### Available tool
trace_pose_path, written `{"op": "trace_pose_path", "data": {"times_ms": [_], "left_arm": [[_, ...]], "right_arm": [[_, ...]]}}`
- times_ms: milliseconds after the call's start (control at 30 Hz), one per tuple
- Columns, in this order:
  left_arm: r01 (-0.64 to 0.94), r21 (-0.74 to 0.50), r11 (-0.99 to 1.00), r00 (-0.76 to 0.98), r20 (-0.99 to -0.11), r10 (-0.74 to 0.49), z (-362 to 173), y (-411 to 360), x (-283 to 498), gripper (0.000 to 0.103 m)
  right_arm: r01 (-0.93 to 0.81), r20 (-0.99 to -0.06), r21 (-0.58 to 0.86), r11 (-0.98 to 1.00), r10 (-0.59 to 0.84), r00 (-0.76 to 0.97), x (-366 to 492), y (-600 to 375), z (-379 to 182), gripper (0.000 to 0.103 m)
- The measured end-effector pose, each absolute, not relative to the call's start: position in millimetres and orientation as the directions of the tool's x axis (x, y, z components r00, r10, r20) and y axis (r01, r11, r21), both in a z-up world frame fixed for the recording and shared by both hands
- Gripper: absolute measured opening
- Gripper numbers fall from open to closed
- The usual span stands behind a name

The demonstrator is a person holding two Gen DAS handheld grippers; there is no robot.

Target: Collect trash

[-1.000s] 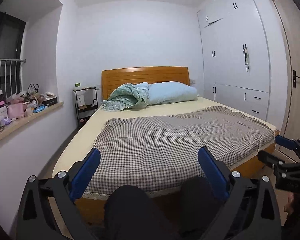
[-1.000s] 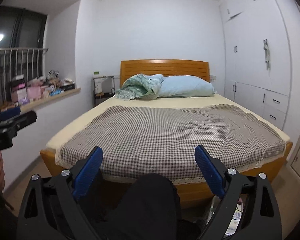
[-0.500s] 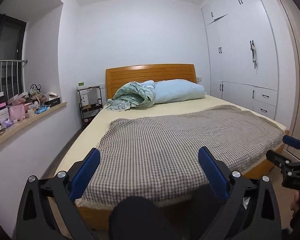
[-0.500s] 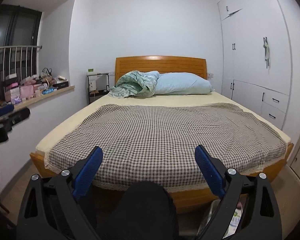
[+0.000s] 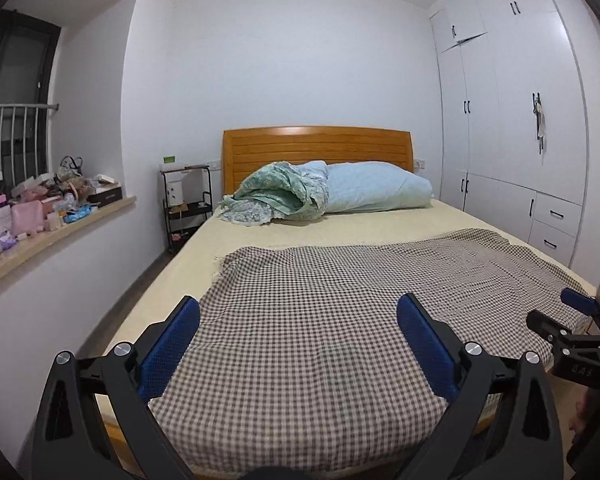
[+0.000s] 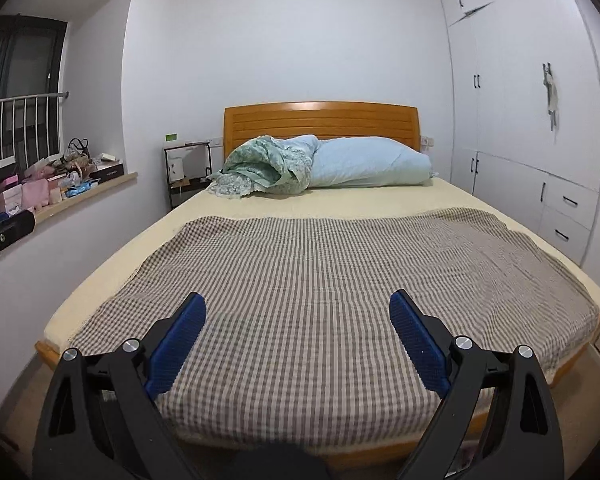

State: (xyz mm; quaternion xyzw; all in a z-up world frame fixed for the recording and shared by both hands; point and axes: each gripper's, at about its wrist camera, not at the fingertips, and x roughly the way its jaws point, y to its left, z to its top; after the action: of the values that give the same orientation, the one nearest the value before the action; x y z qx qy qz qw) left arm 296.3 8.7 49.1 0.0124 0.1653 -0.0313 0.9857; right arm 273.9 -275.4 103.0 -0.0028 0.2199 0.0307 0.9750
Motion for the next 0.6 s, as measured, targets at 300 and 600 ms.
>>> {"op": "trace_pose_path", "data": {"times_ms": [300,600], "left_arm": [[0.045,-0.024,0.999,0.936,-0.349,-0.051,72,11,375,0.096],[0.042,-0.021,0.999,0.943,-0.331,-0.047,81,16,389,0.096]], "right_arm": [[-0.072,-0.455,0.082,0.994,0.102,0.884,350,-276,127,0.089],[-0.082,-0.413,0.008,0.997,0.078,0.907,351,-262,141,0.089]]}}
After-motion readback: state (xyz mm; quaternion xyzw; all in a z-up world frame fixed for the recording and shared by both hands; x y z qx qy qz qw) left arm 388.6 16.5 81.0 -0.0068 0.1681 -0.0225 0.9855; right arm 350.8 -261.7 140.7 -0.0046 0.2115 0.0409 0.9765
